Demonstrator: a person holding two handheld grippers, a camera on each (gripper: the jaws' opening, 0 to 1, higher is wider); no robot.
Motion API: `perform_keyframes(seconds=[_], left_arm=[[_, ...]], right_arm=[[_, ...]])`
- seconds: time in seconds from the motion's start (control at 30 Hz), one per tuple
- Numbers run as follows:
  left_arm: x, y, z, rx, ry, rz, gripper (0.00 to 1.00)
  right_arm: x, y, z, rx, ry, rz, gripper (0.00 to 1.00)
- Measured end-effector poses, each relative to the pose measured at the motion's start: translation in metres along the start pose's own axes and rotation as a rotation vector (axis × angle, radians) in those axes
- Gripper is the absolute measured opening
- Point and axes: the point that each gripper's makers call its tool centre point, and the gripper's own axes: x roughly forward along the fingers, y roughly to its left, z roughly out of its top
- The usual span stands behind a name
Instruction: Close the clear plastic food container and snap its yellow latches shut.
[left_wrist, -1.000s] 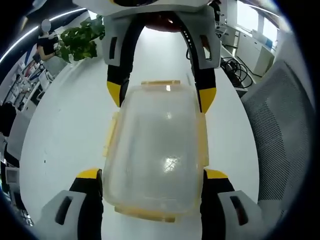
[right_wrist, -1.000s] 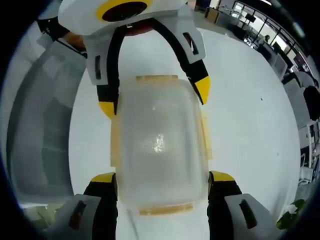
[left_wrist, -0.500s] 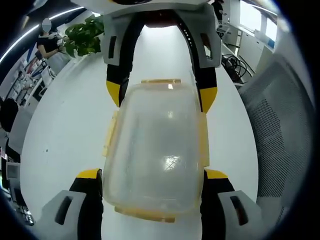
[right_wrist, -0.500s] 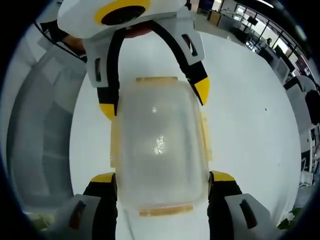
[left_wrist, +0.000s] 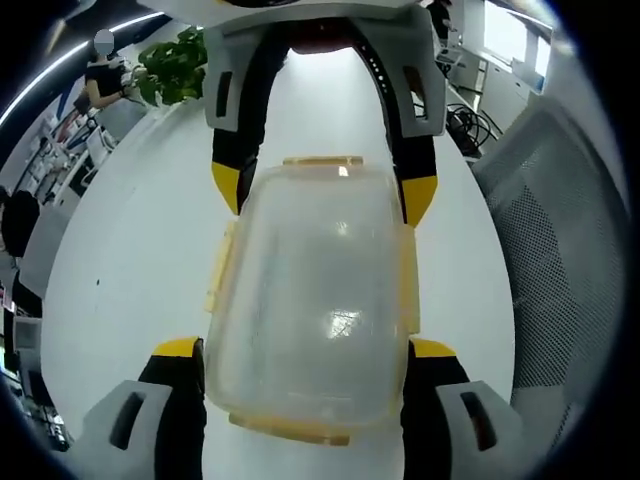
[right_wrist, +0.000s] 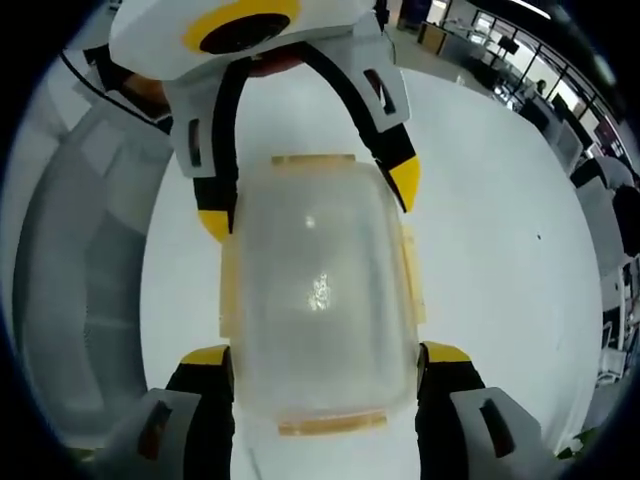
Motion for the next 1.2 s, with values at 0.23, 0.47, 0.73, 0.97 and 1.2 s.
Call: perform_keyframes(seconds=[0.23, 0.47, 0.73, 0.97, 1.2], left_arm=[[-0.006, 0.000, -0.009, -0.004, 0.006, 0.002, 0.81], [-0.010, 0.000, -0.016, -0.010, 0.003, 0.003, 0.81], [-0.011, 0.000, -0.019, -0.012, -0.002, 0.001, 0.82], [-0.009, 0.001, -0.019, -0.020, -0.006, -0.006, 0.83], [-0.008, 0.006, -0.019, -0.030, -0.009, -0.004, 0.84]], right_arm=[[0.004, 0.002, 0.011, -0.004, 0.006, 0.001, 0.75], [0.007, 0.003, 0.019, -0.005, 0.007, 0.000, 0.75], [0.009, 0.003, 0.023, -0.005, 0.014, -0.001, 0.76], [0.010, 0.004, 0.022, -0.011, 0.024, 0.000, 0.76], [0.010, -0.002, 0.022, -0.017, 0.024, -0.001, 0.76]])
